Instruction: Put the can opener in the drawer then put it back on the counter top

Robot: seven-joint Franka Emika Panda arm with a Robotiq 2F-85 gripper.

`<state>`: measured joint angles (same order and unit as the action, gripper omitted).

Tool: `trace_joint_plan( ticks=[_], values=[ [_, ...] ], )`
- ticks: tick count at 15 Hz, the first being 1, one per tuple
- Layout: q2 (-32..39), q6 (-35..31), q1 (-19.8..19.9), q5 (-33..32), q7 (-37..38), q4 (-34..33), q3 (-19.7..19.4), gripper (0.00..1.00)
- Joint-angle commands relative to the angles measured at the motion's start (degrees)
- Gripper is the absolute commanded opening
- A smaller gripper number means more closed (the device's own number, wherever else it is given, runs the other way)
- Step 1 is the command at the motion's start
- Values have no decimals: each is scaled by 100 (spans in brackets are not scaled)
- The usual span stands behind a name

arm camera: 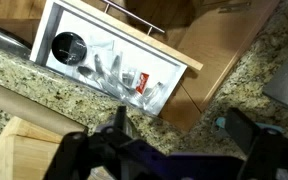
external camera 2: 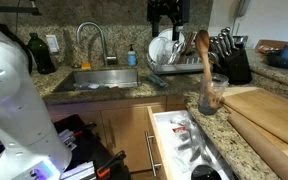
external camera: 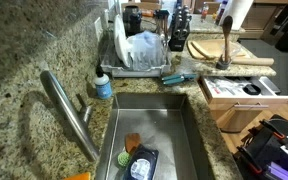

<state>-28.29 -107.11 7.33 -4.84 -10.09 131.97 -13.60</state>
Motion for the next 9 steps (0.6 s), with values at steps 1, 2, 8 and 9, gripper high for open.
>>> trace_joint_plan(
  ticks=[1, 2, 8, 9],
  values=[
    [14, 15, 71, 32, -29, -16, 57, 100],
    [13, 15, 71, 32, -29, -16, 56, 100],
    [1076, -653, -55, 949, 694, -158, -37, 100],
    [1151, -687, -110, 1272, 862, -56, 31, 100]
  ],
)
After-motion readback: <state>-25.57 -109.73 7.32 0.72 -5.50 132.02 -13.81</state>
